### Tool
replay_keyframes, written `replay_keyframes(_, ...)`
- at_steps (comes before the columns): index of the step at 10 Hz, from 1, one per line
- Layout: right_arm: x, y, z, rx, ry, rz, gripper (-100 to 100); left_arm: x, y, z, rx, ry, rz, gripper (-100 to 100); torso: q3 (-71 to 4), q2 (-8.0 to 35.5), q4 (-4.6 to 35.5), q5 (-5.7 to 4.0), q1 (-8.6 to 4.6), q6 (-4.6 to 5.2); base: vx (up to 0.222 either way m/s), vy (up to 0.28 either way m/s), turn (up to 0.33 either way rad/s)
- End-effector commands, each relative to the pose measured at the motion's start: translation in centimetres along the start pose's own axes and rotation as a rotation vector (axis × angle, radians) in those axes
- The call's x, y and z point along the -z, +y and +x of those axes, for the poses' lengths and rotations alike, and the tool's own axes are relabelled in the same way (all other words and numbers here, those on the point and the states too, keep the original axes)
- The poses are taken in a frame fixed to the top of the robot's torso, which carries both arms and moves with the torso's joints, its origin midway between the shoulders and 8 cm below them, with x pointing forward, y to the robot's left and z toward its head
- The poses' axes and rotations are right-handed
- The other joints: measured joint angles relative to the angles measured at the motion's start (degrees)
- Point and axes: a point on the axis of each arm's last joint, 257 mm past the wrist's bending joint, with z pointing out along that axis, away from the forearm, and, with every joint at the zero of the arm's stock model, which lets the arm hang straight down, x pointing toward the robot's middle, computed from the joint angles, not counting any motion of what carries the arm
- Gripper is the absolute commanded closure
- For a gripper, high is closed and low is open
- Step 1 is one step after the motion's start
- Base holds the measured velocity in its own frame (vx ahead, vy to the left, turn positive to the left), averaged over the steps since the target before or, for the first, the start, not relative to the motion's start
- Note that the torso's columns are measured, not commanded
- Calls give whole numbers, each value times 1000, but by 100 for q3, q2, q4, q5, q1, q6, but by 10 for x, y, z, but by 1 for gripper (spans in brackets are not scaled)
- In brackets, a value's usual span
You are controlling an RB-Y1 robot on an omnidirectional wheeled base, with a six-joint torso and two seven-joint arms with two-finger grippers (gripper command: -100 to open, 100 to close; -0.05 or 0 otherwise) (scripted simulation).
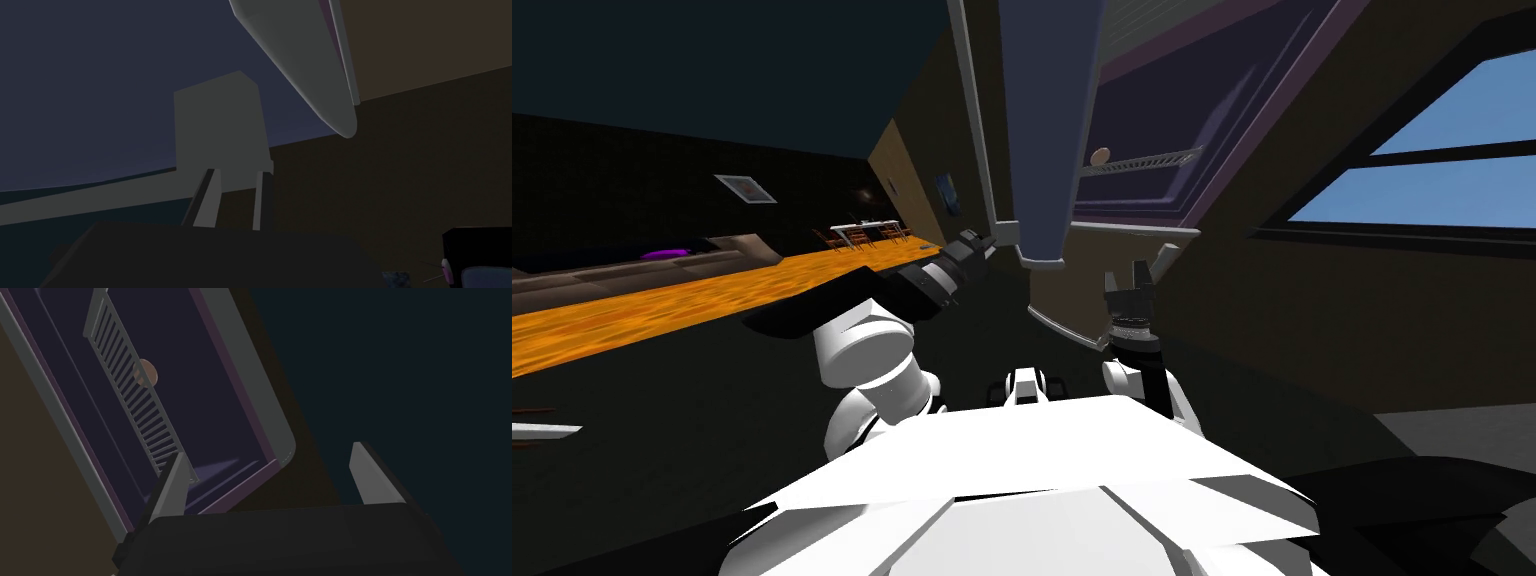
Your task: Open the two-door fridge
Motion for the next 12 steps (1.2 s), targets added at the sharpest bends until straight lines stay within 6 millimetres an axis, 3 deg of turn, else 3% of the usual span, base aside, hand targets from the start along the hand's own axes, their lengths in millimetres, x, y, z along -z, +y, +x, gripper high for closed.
replay_keyframes(1,0,0,0,0,0,0,0,-2,-9,7,3,24,25,100,-2,0,-1,-1,-13,-1,40,229,-75)
replay_keyframes(7,0,0,0,0,0,0,0,-3,-18,30,15,96,55,100,0,4,1,0,-11,-2,85,249,-63)
replay_keyframes(8,0,0,0,0,0,0,0,-6,-17,28,17,103,40,-100,-3,0,3,-1,-6,1,34,150,38)
replay_keyframes(10,0,0,0,-1,0,0,0,-11,-25,23,21,115,46,-100,79,98,16,-12,-63,-13,-26,-49,138)
replay_keyframes(12,0,0,0,-1,0,0,0,-13,-30,21,23,122,50,-100,66,87,23,-11,-37,-2,-21,-58,52)
